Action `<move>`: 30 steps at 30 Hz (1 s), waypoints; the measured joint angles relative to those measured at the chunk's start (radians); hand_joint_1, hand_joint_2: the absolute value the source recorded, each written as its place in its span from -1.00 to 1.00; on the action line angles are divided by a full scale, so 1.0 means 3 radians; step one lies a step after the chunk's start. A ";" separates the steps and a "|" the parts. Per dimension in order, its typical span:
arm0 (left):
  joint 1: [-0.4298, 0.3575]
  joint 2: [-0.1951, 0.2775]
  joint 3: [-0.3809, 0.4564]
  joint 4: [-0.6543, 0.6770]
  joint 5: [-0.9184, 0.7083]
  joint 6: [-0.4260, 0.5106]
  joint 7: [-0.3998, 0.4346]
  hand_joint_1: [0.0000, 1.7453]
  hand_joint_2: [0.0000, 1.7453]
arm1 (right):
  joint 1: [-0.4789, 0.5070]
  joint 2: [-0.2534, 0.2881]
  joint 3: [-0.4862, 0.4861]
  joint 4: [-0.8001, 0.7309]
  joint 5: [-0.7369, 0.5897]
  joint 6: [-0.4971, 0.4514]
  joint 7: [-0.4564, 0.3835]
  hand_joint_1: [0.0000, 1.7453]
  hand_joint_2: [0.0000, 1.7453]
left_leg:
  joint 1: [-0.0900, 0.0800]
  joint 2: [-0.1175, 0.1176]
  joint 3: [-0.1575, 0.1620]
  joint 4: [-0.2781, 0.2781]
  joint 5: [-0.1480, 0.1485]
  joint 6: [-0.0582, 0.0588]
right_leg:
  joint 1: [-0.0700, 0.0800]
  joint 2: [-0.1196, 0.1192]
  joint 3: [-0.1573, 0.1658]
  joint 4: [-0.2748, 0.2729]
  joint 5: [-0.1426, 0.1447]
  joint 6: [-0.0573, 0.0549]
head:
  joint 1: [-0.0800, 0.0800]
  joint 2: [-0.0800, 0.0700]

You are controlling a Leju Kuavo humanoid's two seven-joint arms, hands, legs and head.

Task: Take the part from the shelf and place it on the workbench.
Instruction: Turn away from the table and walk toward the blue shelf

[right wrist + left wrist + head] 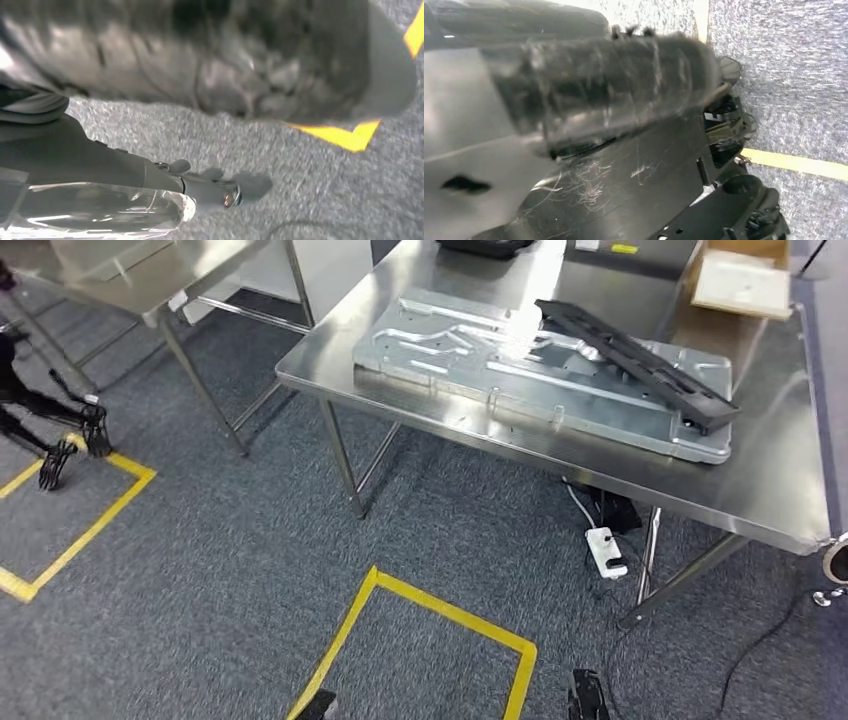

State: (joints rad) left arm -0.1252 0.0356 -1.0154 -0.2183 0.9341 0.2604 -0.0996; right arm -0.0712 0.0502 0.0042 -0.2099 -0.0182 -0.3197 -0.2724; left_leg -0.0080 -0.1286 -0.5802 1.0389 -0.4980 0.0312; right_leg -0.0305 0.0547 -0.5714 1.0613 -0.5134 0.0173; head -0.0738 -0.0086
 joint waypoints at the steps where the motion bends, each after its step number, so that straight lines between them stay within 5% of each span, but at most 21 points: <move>1: 0.0002 0.0004 0.0001 0.0002 0.0010 -0.0010 -0.0005 -1.00 -1.00 | -0.0012 -0.0003 0.0000 0.0000 -0.0061 -0.0014 -0.0044 -1.00 -1.00 | -0.0003 0.0031 -0.0015 0.0017 -0.0010 -0.0015 | -0.0003 -0.0032 0.0012 -0.0010 0.0006 -0.0020 | -0.0002 0.0000; 4: -0.0007 0.0020 0.0005 0.0010 0.0058 -0.0018 -0.0028 -1.00 -1.00 | -0.0058 -0.0003 -0.0010 0.0000 -0.0317 -0.0056 -0.0183 -1.00 -1.00 | -0.0011 0.0282 -0.0196 0.0397 -0.0199 -0.0065 | -0.0007 -0.0137 0.0039 -0.0043 0.0014 -0.0061 | -0.0032 -0.0001; 7: -0.0014 -0.0020 0.0027 0.0014 0.0146 0.0094 -0.0095 -1.00 -1.00 | -0.0074 0.0009 -0.0022 0.0005 -0.0307 -0.0124 -0.0138 -1.00 -1.00 | -0.0001 0.0355 -0.0461 0.0883 -0.0334 -0.0091 | 0.0009 -0.0284 0.0056 -0.0045 -0.0008 -0.0073 | -0.0040 -0.0001; 8: -0.0012 -0.0050 0.0042 0.0017 0.0192 0.0158 -0.0113 -1.00 -1.00 | -0.0083 0.0023 -0.0022 0.0007 -0.0234 -0.0150 -0.0076 -1.00 -1.00 | 0.0001 0.0358 -0.0463 0.0857 -0.0273 -0.0088 | 0.0013 -0.0328 0.0063 -0.0045 -0.0017 -0.0073 | -0.0040 -0.0001; 11: -0.0002 -0.0117 0.0084 0.0033 0.0300 0.0279 -0.0118 -1.00 -1.00 | -0.0122 0.0097 0.0000 0.0009 -0.0058 -0.0199 0.0126 -1.00 -1.00 | -0.0020 0.0462 -0.0210 0.0277 0.0041 -0.0053 | 0.0022 -0.0419 0.0102 -0.0055 -0.0045 -0.0063 | -0.0039 -0.0001; 14: 0.0009 -0.0137 0.0097 0.0054 0.0353 0.0292 -0.0097 -1.00 -1.00 | -0.0107 0.0121 0.0015 0.0011 -0.0109 -0.0156 0.0224 -1.00 -1.00 | -0.0086 0.0578 -0.0081 0.0004 0.0083 0.0005 | 0.0038 -0.0505 0.0129 -0.0083 -0.0064 -0.0028 | -0.0039 -0.0001; 16: 0.0020 -0.0146 0.0105 0.0064 0.0391 0.0289 -0.0093 -1.00 -1.00 | -0.0081 0.0120 0.0015 0.0015 -0.0256 -0.0137 0.0277 -1.00 -1.00 | -0.0093 0.0507 -0.0079 -0.0038 0.0089 0.0042 | 0.0035 -0.0570 0.0141 -0.0088 -0.0084 0.0007 | -0.0038 0.0000; 18: 0.0021 -0.0156 0.0113 0.0073 0.0442 0.0280 -0.0099 -1.00 -1.00 | -0.0069 0.0104 0.0014 0.0019 -0.0396 -0.0158 0.0385 -1.00 -1.00 | -0.0083 0.0439 -0.0060 -0.0070 0.0100 0.0079 | 0.0024 -0.0471 0.0101 0.0023 -0.0166 0.0031 | -0.0035 0.0000; 20: 0.0017 -0.0171 0.0120 0.0077 0.0483 0.0262 -0.0124 -1.00 -1.00 | -0.0056 0.0068 0.0006 0.0022 -0.0496 -0.0200 0.0501 -1.00 -1.00 | -0.0077 0.0383 -0.0042 -0.0082 0.0102 0.0124 | 0.0023 -0.0286 -0.0064 0.0362 -0.0327 0.0034 | -0.0028 -0.0001; 22: 0.0019 -0.0183 0.0137 0.0079 0.0507 0.0233 -0.0166 -1.00 -1.00 | -0.0030 0.0026 -0.0011 0.0028 -0.0598 -0.0250 0.0556 -1.00 -1.00 | -0.0081 0.0306 -0.0038 -0.0075 0.0095 0.0149 | 0.0037 -0.0213 -0.0298 0.0759 -0.0445 0.0029 | -0.0026 -0.0001; 23: 0.0020 -0.0188 0.0148 0.0081 0.0513 0.0210 -0.0184 -1.00 -1.00 | -0.0017 0.0006 -0.0024 0.0032 -0.0660 -0.0274 0.0552 -1.00 -1.00 | -0.0084 0.0256 -0.0036 -0.0069 0.0091 0.0152 | 0.0044 -0.0201 -0.0373 0.0845 -0.0426 0.0025 | -0.0026 -0.0001; 24: 0.0021 -0.0191 0.0159 0.0082 0.0514 0.0189 -0.0195 -1.00 -1.00 | -0.0010 -0.0008 -0.0036 0.0034 -0.0716 -0.0294 0.0530 -1.00 -1.00 | -0.0085 0.0208 -0.0032 -0.0060 0.0085 0.0153 | 0.0050 -0.0191 -0.0396 0.0822 -0.0351 0.0020 | -0.0026 -0.0001; 27: 0.0010 -0.0202 0.0166 0.0084 0.0493 0.0138 -0.0178 -1.00 -1.00 | -0.0011 -0.0025 -0.0081 0.0037 -0.0815 -0.0296 0.0327 -1.00 -1.00 | -0.0087 0.0072 -0.0014 -0.0027 0.0054 0.0139 | 0.0054 -0.0053 -0.0198 0.0238 0.0020 -0.0005 | -0.0026 -0.0001; 30: -0.0006 -0.0209 0.0166 0.0085 0.0459 0.0117 -0.0156 -1.00 -1.00 | -0.0015 -0.0011 -0.0097 0.0041 -0.0751 -0.0199 0.0076 -1.00 -1.00 | -0.0084 -0.0025 -0.0028 -0.0019 0.0048 0.0108 | 0.0051 0.0027 -0.0080 -0.0014 0.0085 -0.0011 | -0.0028 -0.0001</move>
State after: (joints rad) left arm -0.1271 -0.0272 -0.9655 -0.1929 1.0720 0.2956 -0.1464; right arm -0.0757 0.0470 -0.0248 -0.1977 -0.2435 -0.3794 -0.2496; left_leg -0.0332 -0.1361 -0.5888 1.0334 -0.4835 0.0636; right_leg -0.0153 0.0629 -0.5954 1.0570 -0.4879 0.0140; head -0.0822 -0.0088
